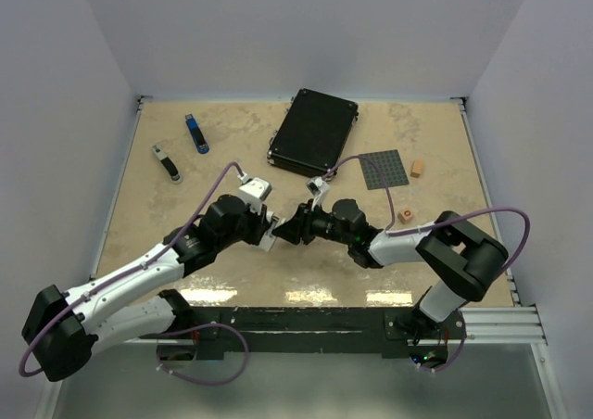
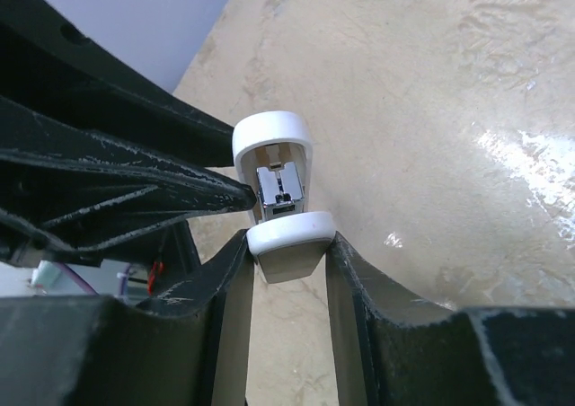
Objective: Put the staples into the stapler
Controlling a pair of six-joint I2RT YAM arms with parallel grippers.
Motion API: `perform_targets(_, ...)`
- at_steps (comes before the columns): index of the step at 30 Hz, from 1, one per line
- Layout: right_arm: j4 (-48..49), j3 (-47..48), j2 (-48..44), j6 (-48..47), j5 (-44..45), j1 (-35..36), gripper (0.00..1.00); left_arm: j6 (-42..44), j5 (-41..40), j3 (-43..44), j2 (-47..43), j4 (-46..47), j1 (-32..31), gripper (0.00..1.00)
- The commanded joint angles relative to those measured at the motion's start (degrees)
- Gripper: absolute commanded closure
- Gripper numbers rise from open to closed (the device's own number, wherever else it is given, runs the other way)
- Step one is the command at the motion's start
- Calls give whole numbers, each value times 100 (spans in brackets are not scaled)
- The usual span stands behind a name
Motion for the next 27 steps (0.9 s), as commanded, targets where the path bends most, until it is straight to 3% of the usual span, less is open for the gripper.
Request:
perform_targets(1,220,-123,-574,-729,-83,5,96,220,375,39,-383,342,-25,84)
perform_targets(2,176,-158,-663,-809,-74,5,100,256,488,48,-463,360,-25,69)
perform_targets(4,18,-202,-917,-1080,-74,-4,100,404,612,57,-752,395,-16,51)
perform_targets(5,-43,-211,-1006,-1178,-100,-4,100,475,848,66,-858,404,-7,37)
perform_targets(8,-395,-211,-1409,-1582,-241,5,100,879,1401,197,-1210,325,-7,24)
perform_targets(11,-781,-237,-1970,-2012,-399,-4,100,1283,1903,390,-1483,237,10,19)
perform_targets(18,-2081,-88,-3184,-3067,-716,5,100,2302,3231,689,-1642,-26,19,20)
perform_targets(27,-2426,9,-3476,-3534,-1585,5,100,2743,3961,1120,-1158,114,10,20)
